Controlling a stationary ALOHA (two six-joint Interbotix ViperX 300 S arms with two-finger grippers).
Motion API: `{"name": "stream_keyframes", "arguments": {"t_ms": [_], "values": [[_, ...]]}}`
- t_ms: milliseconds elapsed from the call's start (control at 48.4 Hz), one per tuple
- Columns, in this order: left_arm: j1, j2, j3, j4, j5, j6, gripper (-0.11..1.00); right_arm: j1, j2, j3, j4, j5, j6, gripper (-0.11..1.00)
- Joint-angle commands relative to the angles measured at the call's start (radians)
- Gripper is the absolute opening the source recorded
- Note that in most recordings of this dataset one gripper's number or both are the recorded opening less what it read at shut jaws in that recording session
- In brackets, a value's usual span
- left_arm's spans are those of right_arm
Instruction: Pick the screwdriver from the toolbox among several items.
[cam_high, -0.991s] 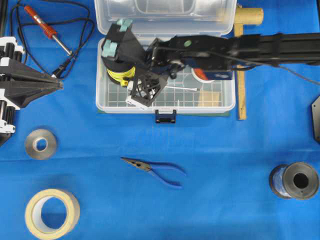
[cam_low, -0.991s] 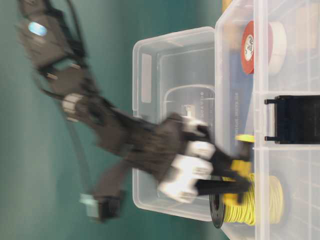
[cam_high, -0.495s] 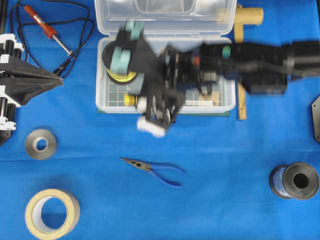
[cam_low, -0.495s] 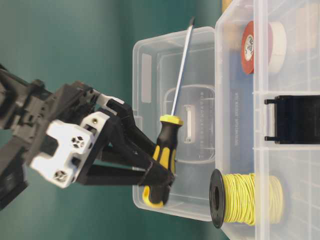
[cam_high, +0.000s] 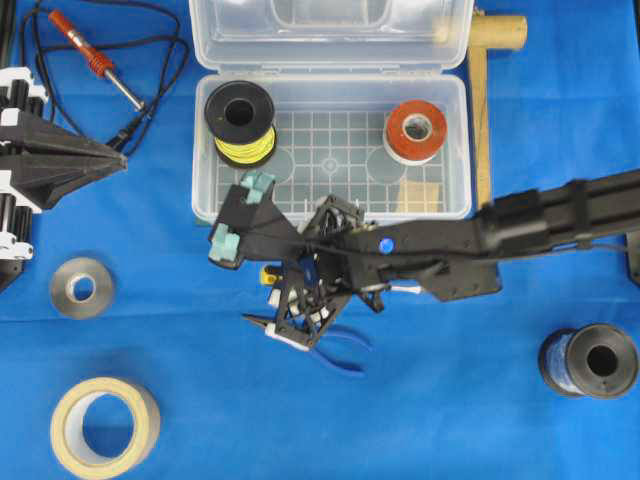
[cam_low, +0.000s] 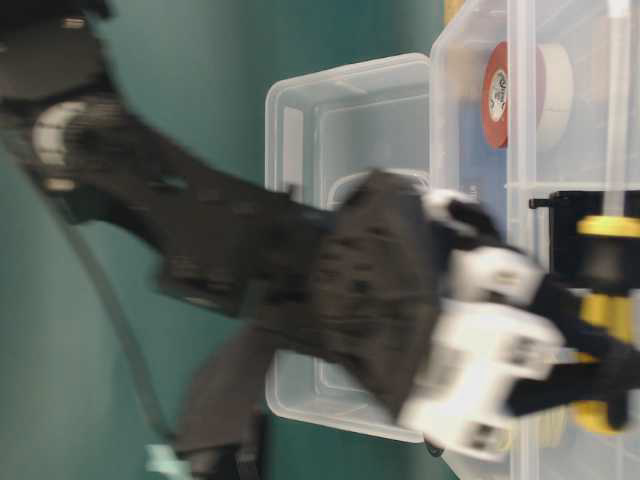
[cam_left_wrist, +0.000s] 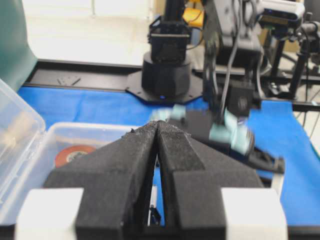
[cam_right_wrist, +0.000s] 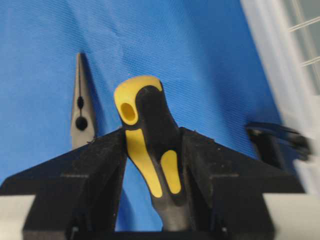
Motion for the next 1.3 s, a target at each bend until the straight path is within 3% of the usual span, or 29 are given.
{"name": "stream_keyframes", "arguments": {"t_ms": [0,186,619,702,764,826,929,1094,1280], "values": [[0.002,0.008,-0.006,-0.003,-0.009,-0.003,0.0,0.003,0.0,0.005,-0.008,-0.058,0.017,0.34],[0.002,0.008,-0.006,-0.002,-0.009,-0.003,0.0,0.003,0.044,0.043,-0.003,-0.173,0.034,0.34],[0.002,0.002,-0.008,-0.002,-0.011,-0.003,0.0,0.005,0.063,0.046,-0.002,-0.161,0.046,0.36],[0.002,0.002,-0.008,-0.002,-0.011,-0.003,0.0,0.005,0.044,0.046,-0.008,-0.132,0.044,0.58],[0.002,0.002,-0.008,-0.002,-0.009,-0.002,0.0,0.005,0.014,0.046,-0.023,-0.097,0.044,0.75],[0.002,0.002,-0.008,-0.003,-0.009,-0.002,0.0,0.005,-0.021,0.046,-0.043,-0.071,0.044,0.83],[0.002,0.0,-0.008,-0.002,-0.009,-0.002,0.0,0.005,-0.107,0.046,-0.089,-0.026,0.044,0.76],[0.002,-0.002,-0.008,-0.003,-0.008,-0.003,0.0,0.014,-0.241,0.054,-0.175,0.038,0.043,0.77],[0.002,-0.003,-0.008,-0.002,-0.005,-0.003,0.0,0.032,-0.417,0.147,-0.278,0.048,0.043,0.77]]}}
